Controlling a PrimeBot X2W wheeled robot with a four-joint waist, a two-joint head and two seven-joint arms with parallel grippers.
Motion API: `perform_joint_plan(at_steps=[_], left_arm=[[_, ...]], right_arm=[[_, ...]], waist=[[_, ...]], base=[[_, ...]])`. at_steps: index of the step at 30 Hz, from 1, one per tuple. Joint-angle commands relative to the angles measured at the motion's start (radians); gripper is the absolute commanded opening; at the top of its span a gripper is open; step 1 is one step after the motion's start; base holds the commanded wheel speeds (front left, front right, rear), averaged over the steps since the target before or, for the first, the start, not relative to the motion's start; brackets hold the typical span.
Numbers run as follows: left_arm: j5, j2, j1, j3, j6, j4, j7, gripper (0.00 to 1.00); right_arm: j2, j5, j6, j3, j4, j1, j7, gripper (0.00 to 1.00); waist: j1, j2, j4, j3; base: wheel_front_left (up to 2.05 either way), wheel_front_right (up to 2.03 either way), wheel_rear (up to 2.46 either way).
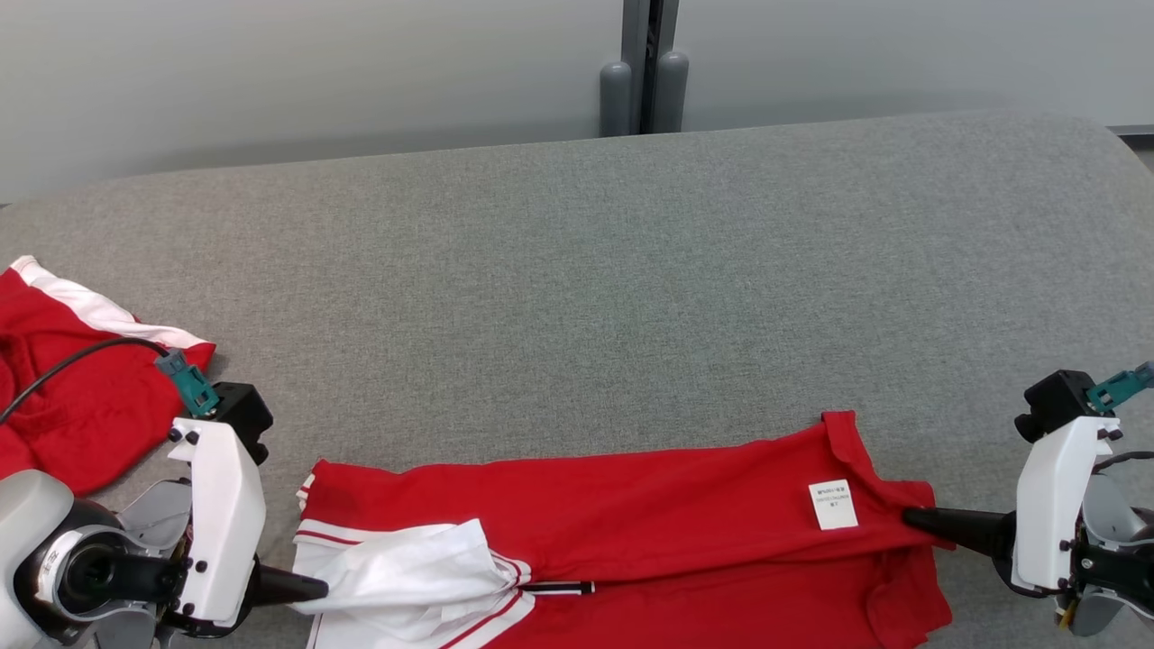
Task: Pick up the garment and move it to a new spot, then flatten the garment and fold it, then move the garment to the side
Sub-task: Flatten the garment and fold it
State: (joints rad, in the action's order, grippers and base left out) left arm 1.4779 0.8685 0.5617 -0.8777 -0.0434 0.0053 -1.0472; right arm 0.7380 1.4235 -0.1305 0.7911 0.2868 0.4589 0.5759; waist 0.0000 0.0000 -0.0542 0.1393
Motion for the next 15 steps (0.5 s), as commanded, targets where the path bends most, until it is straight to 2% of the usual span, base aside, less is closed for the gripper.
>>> perform_joint_plan(at_steps=[1,3,4,5,6,7,8,9,15], left_arm=[[-0.009,0.006,-0.011,0.0,0.005,0.003,-0.001,0.0],[-0.01,0.005,-0.017,-0.004,0.005,0.004,-0.001,0.0],[-0.01,0.003,-0.02,-0.005,0.004,0.004,0.001,0.0],[-0.01,0.001,-0.024,-0.007,0.006,0.003,0.003,0.16],[-0.013,0.001,-0.026,-0.01,0.006,0.004,0.002,0.28],[-0.018,0.002,-0.026,-0.012,0.005,0.006,0.001,0.37],[-0.022,0.001,-0.024,-0.014,0.003,0.007,0.002,0.91],[-0.024,0.001,-0.022,-0.015,0.002,0.009,0.003,1.0],[-0.028,0.0,-0.007,-0.003,0.002,0.013,0.016,1.0]], right_arm=[[0.009,-0.005,-0.001,-0.004,-0.004,-0.017,0.001,0.0],[0.012,-0.011,-0.001,-0.006,-0.006,-0.024,-0.002,0.0],[0.011,-0.014,-0.001,-0.008,-0.005,-0.025,-0.006,0.15],[0.008,-0.02,-0.001,-0.012,-0.003,-0.027,-0.013,0.15],[0.003,-0.023,-0.001,-0.014,0.0,-0.03,-0.018,1.0],[-0.002,-0.027,-0.001,-0.016,0.003,-0.034,-0.023,1.0],[-0.005,-0.028,-0.001,-0.018,0.005,-0.037,-0.024,1.0],[-0.008,-0.031,-0.001,-0.021,0.006,-0.037,-0.024,1.0],[-0.013,-0.039,-0.001,-0.043,0.003,-0.044,-0.039,1.0]], waist=[[0.0,0.0,-0.001,-0.003],[0.0,0.0,-0.002,-0.006],[0.0,0.0,-0.002,-0.006],[0.0,0.0,-0.002,-0.006],[0.0,0.0,-0.002,-0.006],[0.0,0.0,-0.002,-0.006],[0.0,0.0,-0.002,-0.005],[0.0,0.0,-0.002,-0.005],[0.0,0.0,-0.002,-0.007]], base=[[0.0,0.0,0.0],[0.0,0.0,0.0],[0.0,0.0,0.0],[0.0,0.0,0.0],[0.0,0.0,0.0],[0.0,0.0,0.0],[0.0,0.0,0.0],[0.0,0.0,0.0],[0.0,0.0,0.0]])
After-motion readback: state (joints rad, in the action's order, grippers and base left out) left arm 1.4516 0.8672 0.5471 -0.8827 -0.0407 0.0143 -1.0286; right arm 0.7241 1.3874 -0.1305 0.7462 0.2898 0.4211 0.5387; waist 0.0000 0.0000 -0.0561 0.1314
